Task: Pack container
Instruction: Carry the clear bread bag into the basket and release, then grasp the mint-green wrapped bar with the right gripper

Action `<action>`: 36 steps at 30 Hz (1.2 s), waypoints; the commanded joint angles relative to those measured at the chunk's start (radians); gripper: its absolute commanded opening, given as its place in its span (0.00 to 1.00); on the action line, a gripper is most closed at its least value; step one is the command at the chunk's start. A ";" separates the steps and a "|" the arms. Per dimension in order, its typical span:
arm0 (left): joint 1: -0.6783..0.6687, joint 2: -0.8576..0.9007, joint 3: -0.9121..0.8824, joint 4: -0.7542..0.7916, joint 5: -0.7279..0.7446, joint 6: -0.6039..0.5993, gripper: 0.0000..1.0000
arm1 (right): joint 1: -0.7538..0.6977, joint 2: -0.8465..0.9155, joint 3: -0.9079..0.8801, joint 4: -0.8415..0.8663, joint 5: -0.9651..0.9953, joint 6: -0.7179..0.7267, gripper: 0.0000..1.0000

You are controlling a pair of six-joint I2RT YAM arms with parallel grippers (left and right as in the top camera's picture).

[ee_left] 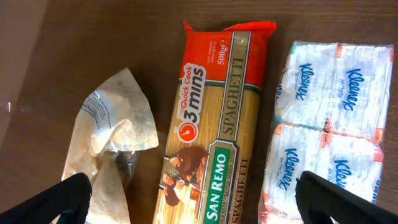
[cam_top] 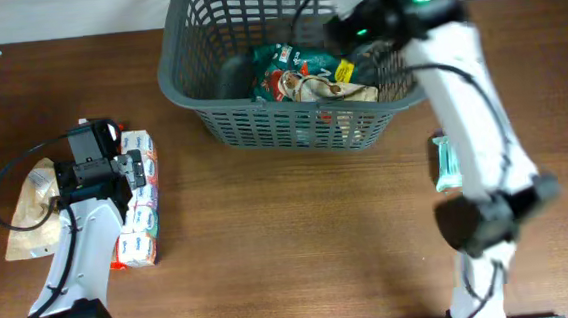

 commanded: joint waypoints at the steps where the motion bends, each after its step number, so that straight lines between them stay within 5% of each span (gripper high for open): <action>1: 0.004 -0.013 0.006 0.000 -0.007 0.013 0.99 | -0.120 -0.219 0.010 0.003 0.111 0.080 0.53; 5: 0.004 -0.013 0.006 0.000 -0.007 0.013 0.99 | -0.326 -0.378 -0.155 0.061 0.095 0.138 0.56; 14: 0.004 -0.013 0.006 0.000 -0.007 0.013 0.99 | -0.727 -0.584 -0.842 0.269 -0.094 0.259 0.57; 23: 0.004 -0.013 0.006 0.000 -0.007 0.013 0.99 | -0.666 -0.433 -1.223 0.367 -0.187 0.270 0.59; 36: 0.004 -0.013 0.006 0.000 -0.007 0.013 0.99 | -0.581 -0.168 -1.238 0.429 -0.181 0.168 0.70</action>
